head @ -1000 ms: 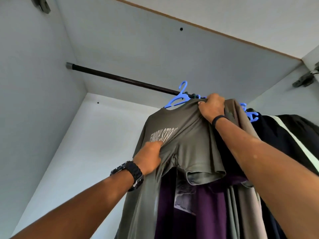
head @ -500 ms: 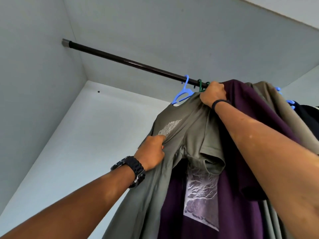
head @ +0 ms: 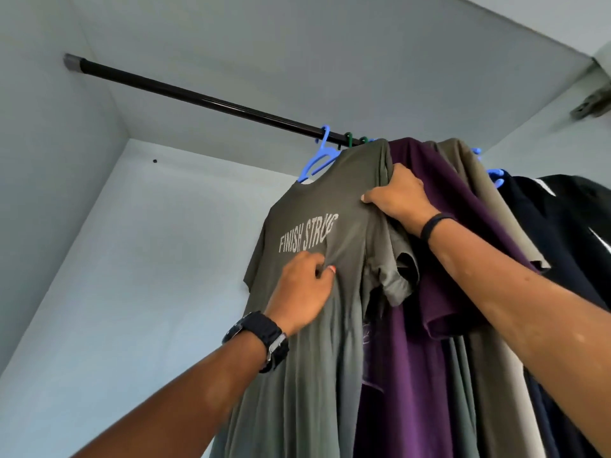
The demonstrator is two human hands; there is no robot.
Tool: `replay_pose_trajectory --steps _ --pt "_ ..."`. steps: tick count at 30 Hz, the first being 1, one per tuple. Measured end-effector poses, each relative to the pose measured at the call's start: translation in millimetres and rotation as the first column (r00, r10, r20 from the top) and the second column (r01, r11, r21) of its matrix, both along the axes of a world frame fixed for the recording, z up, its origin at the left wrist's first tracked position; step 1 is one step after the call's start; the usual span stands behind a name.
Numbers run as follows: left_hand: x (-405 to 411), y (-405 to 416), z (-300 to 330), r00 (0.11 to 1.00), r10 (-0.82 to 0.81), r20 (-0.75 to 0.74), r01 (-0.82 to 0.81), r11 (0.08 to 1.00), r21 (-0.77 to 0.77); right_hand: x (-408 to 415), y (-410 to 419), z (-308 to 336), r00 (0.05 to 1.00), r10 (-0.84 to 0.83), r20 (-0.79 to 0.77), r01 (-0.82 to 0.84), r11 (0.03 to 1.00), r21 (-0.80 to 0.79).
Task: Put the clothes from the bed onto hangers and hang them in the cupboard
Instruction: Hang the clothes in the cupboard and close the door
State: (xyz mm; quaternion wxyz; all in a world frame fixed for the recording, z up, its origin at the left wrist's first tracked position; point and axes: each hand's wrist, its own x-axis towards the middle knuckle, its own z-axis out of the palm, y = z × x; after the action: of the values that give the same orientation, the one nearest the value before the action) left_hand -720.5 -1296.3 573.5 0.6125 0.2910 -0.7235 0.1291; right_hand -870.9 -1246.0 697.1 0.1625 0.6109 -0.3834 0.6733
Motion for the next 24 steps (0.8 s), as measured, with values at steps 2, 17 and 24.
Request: replay_pose_trajectory --steps 2,17,24 --pt "-8.1 12.9 -0.9 0.993 -0.111 -0.041 0.112 0.994 0.005 -1.7 11.9 -8.3 1.000 0.011 -0.020 -0.011 1.000 0.013" --pt "-60.4 146.8 -77.5 0.976 -0.178 -0.124 0.210 0.920 0.331 -32.8 103.6 -178.2 0.890 0.429 0.154 -0.451 0.781 0.433" --pt "-66.7 272.2 -181.3 0.967 -0.075 -0.244 0.189 0.855 0.484 -33.0 203.8 -307.3 0.868 0.478 0.136 -0.456 0.658 0.600"
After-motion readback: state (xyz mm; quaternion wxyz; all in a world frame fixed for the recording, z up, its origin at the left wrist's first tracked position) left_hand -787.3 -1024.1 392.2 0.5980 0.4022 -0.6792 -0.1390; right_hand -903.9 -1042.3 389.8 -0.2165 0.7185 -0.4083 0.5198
